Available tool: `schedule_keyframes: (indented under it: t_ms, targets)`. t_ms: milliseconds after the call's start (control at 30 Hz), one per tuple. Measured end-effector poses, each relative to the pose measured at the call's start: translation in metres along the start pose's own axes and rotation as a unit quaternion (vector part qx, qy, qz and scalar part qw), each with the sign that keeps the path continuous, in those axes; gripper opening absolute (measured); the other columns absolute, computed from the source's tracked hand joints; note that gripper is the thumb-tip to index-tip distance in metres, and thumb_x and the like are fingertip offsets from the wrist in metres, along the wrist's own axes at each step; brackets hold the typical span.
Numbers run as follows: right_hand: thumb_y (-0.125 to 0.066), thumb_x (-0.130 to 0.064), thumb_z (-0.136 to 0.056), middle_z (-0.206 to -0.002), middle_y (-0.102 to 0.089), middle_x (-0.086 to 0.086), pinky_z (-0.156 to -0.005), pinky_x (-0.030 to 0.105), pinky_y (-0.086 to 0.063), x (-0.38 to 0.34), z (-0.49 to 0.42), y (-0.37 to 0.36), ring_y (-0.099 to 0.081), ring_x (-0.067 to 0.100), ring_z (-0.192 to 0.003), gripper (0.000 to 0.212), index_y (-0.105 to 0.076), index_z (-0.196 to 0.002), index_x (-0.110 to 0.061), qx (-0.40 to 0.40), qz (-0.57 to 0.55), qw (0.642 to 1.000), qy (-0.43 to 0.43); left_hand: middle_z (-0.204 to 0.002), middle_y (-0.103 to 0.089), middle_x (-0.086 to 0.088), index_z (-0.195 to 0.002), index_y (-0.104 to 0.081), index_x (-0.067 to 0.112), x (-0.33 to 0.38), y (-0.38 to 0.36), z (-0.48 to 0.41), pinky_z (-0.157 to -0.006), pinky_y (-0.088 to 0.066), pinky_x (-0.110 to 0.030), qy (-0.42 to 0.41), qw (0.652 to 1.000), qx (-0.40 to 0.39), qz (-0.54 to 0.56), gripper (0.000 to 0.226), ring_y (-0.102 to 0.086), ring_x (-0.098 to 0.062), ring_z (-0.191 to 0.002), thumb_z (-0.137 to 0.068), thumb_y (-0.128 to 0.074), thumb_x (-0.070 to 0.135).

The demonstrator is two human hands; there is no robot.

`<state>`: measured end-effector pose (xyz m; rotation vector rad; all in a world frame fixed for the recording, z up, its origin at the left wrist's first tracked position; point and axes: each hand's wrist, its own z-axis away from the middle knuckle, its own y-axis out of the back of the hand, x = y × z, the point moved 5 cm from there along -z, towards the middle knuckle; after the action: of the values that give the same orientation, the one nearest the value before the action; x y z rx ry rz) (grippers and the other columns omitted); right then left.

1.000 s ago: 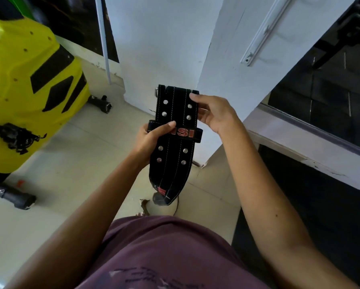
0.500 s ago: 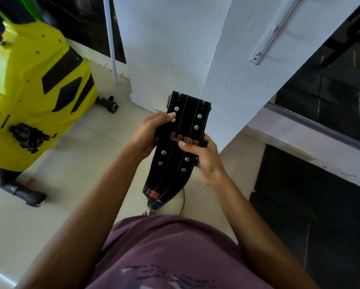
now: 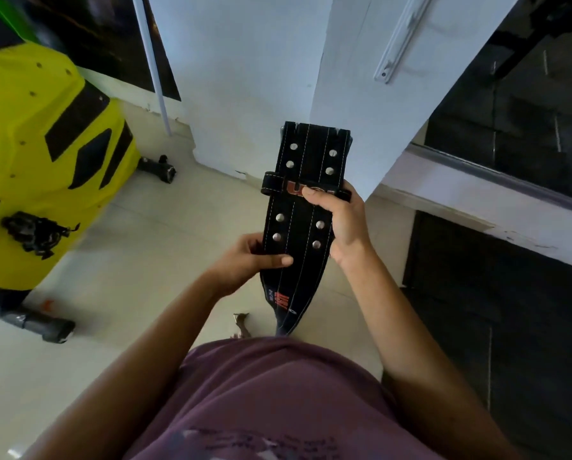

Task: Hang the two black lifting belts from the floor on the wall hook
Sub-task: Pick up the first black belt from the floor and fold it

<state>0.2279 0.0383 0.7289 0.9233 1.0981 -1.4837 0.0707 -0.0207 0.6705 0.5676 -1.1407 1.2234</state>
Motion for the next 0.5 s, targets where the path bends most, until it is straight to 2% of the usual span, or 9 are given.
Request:
schedule_keyframes:
  t_ms: [167, 267, 333, 433, 500]
  targets:
    - [-0.076, -0.009, -0.073, -0.108, -0.072, 0.022, -0.092, 0.057, -0.054, 0.018, 0.011, 0.008, -0.07, 0.037, -0.1, 0.033, -0.069, -0.105, -0.004, -0.006, 0.004, 1.0, -0.028, -0.111, -0.067, -0.015, -0.119, -0.058, -0.001, 0.026, -0.002, -0.009, -0.087, -0.055, -0.042, -0.04, 0.998, 0.029, 0.027, 0.039, -0.067, -0.029, -0.102, -0.083, -0.067, 0.012]
    - [-0.077, -0.011, -0.073, -0.108, -0.074, 0.017, -0.093, 0.057, -0.054, 0.027, 0.017, 0.006, -0.071, 0.035, -0.101, 0.035, -0.07, -0.107, -0.011, -0.026, 0.016, 0.999, -0.036, -0.094, -0.069, -0.007, -0.108, -0.063, 0.006, 0.057, 0.008, -0.024, -0.074, -0.057, -0.034, -0.044, 0.995, 0.075, 0.05, 0.023, -0.069, -0.018, -0.083, -0.089, -0.062, 0.019]
    - [-0.076, -0.008, -0.073, -0.105, -0.075, 0.015, -0.091, 0.054, -0.055, 0.03, 0.022, 0.004, -0.072, 0.033, -0.098, 0.032, -0.071, -0.105, -0.012, -0.034, 0.027, 0.998, -0.039, -0.089, -0.069, -0.006, -0.106, -0.064, 0.008, 0.075, 0.013, -0.036, -0.067, -0.057, -0.033, -0.042, 0.993, 0.094, 0.057, 0.021, -0.068, -0.017, -0.075, -0.089, -0.062, 0.02]
    - [-0.076, -0.003, -0.075, -0.105, -0.075, 0.015, -0.089, 0.046, -0.057, 0.032, 0.031, 0.001, -0.072, 0.029, -0.096, 0.034, -0.07, -0.107, -0.01, -0.035, 0.034, 0.998, -0.033, -0.096, -0.069, -0.013, -0.111, -0.064, -0.001, 0.09, 0.019, -0.048, -0.076, -0.058, -0.039, -0.048, 0.991, 0.113, 0.049, 0.031, -0.068, -0.024, -0.084, -0.086, -0.066, 0.016]
    - [-0.075, -0.004, -0.075, -0.106, -0.075, 0.014, -0.09, 0.046, -0.057, 0.032, 0.032, 0.003, -0.072, 0.028, -0.098, 0.034, -0.07, -0.108, -0.011, -0.027, 0.027, 0.999, -0.029, -0.1, -0.069, -0.015, -0.115, -0.061, -0.003, 0.091, 0.017, -0.05, -0.077, -0.059, -0.038, -0.055, 0.992, 0.1, 0.045, 0.034, -0.069, -0.025, -0.087, -0.085, -0.067, 0.011]
